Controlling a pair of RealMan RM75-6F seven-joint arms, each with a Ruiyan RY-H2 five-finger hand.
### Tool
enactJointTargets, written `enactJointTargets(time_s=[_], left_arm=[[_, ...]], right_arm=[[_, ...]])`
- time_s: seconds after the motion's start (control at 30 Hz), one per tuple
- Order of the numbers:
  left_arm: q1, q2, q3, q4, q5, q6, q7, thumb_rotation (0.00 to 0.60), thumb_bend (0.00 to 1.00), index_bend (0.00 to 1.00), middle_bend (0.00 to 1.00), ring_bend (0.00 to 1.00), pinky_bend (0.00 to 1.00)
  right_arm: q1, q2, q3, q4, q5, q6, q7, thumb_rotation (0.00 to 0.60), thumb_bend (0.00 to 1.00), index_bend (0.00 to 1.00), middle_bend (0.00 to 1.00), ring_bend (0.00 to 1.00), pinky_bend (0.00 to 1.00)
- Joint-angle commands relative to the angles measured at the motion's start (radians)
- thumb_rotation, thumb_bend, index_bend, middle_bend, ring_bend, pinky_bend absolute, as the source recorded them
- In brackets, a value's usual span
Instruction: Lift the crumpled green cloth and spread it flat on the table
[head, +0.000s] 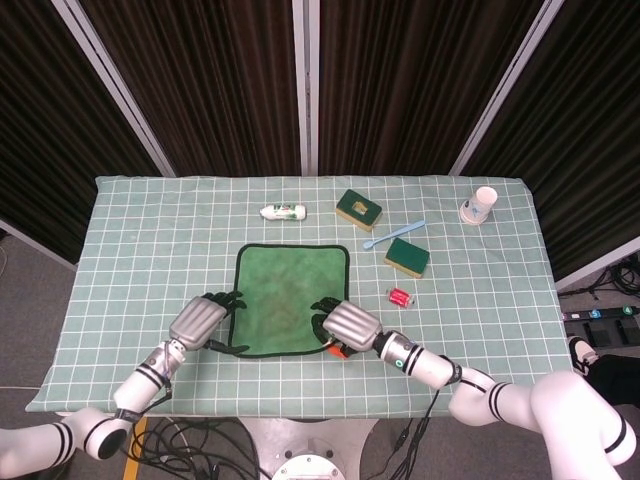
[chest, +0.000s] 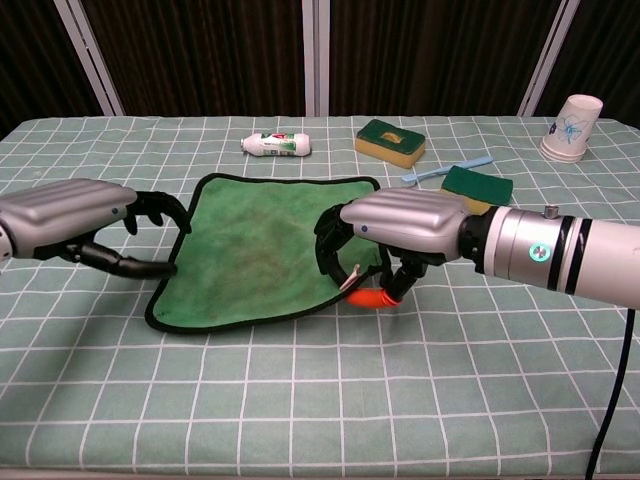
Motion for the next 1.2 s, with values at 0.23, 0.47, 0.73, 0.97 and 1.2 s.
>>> enactJointTargets(time_s=[0.23,0.47,0.73,0.97,1.2], left_arm=[[0.025,0.036,-0.010,-0.041,0.019,0.054,-0.033,0.053,0.03,0.28,0.24,0.24,0.34],[0.034,0.037,-0.022,-0.043,0.015,0.068,-0.055,0.057,0.03,0.28,0.24,0.24,0.34],[0.100,0.050,-0.085,-0.031,-0.110,0.143,-0.052,0.525,0.04,0.28,0.24,0.24,0.34],[0.198,0.075,-0.126,-0.011,-0.227,0.260,-0.008,0.600,0.07,0.29,0.24,0.24,0.34],[0.320,0.065,-0.106,0.036,-0.184,0.480,0.031,0.600,0.07,0.29,0.24,0.24,0.33]], right_arm=[[-0.032,0.029,-0.021,-0.058,0.020,-0.031,-0.082,0.352,0.02,0.35,0.17,0.02,0.05],[-0.069,0.074,-0.041,-0.127,0.034,-0.034,-0.145,0.232,0.00,0.16,0.07,0.00,0.03],[-0.206,0.168,0.046,-0.198,0.150,0.150,-0.262,0.585,0.00,0.15,0.11,0.01,0.08],[-0.341,0.288,0.119,-0.283,0.307,0.265,-0.310,0.600,0.02,0.15,0.14,0.05,0.14],[-0.480,0.422,0.113,-0.362,0.354,0.369,-0.261,0.600,0.02,0.10,0.13,0.03,0.12]])
